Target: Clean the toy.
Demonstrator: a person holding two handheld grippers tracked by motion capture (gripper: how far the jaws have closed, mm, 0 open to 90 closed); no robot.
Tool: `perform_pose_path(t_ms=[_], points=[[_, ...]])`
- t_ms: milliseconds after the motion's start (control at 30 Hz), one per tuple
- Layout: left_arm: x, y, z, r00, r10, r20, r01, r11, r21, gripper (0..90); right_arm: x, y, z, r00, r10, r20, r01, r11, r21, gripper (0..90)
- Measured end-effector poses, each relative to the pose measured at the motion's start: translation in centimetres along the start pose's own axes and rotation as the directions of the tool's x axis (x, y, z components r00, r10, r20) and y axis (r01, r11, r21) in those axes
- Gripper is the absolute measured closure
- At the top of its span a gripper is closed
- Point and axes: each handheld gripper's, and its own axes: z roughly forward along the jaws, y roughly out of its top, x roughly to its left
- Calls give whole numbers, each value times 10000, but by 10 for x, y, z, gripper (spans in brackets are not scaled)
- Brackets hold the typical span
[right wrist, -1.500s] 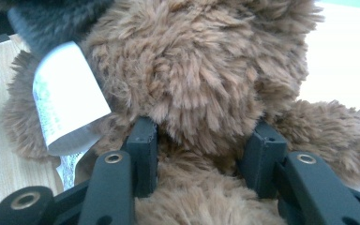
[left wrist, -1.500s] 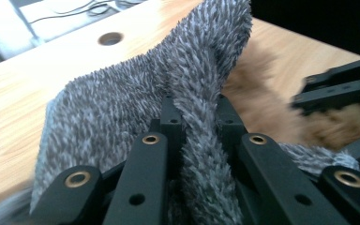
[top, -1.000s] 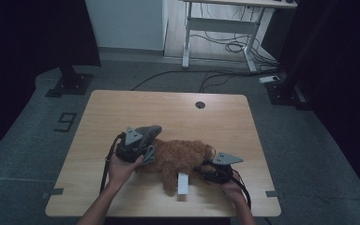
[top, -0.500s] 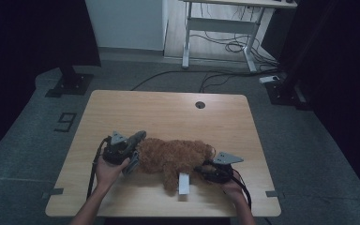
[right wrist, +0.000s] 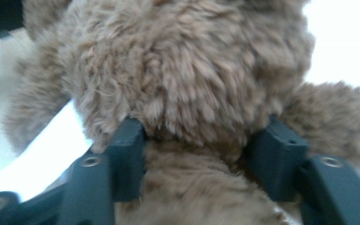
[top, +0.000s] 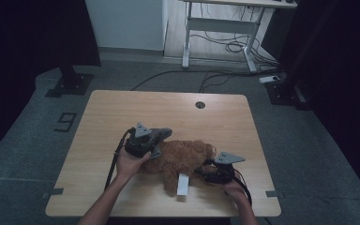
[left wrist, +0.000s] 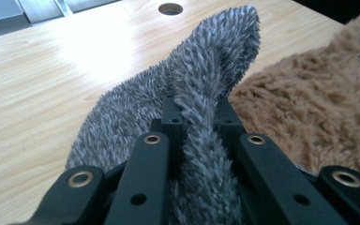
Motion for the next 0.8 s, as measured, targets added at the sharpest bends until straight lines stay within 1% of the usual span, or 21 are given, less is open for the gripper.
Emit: perform_pose_path(t_ms=[33, 67, 100, 133, 167, 233, 300, 333, 367, 400, 433, 533, 600, 667, 700, 767, 800], points=[[-1, -3, -1, 10000, 34, -21, -34, 10000, 0, 791, -1, 0, -1, 9999, 156, -4, -156, 9999, -60, 295], [-2, -6, -3, 10000, 59, 1, -59, 10000, -45, 791, -1, 0, -3, 9997, 222, 101, -221, 9997, -115, 260], [-3, -10, -5, 10000, 56, 35, -56, 9999, -105, 791, -2, 1, -5, 9994, 297, 195, -293, 9994, -163, 243], [-4, -12, -6, 10000, 55, 55, -54, 9999, -161, 791, -3, 4, -6, 9988, 446, 207, -442, 9989, -183, 208], [-4, -14, -7, 10000, 74, 62, -72, 9998, -191, 791, -2, 6, -7, 9986, 470, 238, -465, 9987, -229, 188], [-4, -18, -9, 9999, 41, 138, -37, 9996, -285, 792, 0, 10, -7, 9986, 505, 187, -498, 9982, -344, 160], [-5, -24, -11, 9996, -9, 269, 19, 9993, -386, 793, 0, 17, -10, 9983, 573, 79, -567, 9966, -600, 139], [-5, -26, -12, 9996, -16, 284, 28, 9989, -458, 793, 0, 22, -12, 9974, 713, 42, -707, 9941, -819, 129], [-6, -28, -12, 9996, 6, 290, 8, 9988, -483, 793, -1, 26, -12, 9966, 823, 42, -816, 9925, -912, 125], [-6, -30, -13, 9996, 3, 297, 13, 9985, -549, 793, -1, 29, -12, 9961, 883, 16, -877, 9913, -986, 119], [-7, -32, -15, 9995, -34, 321, 54, 9980, -629, 793, -2, 33, -11, 9961, 878, -1, -874, 9917, -942, 108], [-6, -37, -16, 9993, -121, 352, 146, 9973, -725, 794, -4, 44, 0, 9955, 928, -168, -935, 9946, -456, 82], [-5, -40, -17, 9989, -202, 421, 234, 9968, -766, 794, -4, 48, 7, 9941, 968, -490, -972, 9953, -51, 79], [-5, -43, -18, 9987, -248, 440, 283, 9964, -794, 795, -3, 51, 15, 9926, 995, -702, -978, 9948, 281, 70], [-5, -44, -18, 9989, -203, 424, 236, 9968, -769, 795, -3, 51, 20, 9913, 1058, -782, -1022, 9936, 489, 61], [-5, -46, -18, 9986, -281, 443, 316, 9964, -784, 795, -3, 49, 30, 9888, 1267, -790, -1194, 9886, 914, 53], [-4, -47, -19, 9985, -282, 467, 317, 9966, -766, 795, -4, 46, 36, 9834, 1497, -1023, -1372, 9833, 1194, 96]])
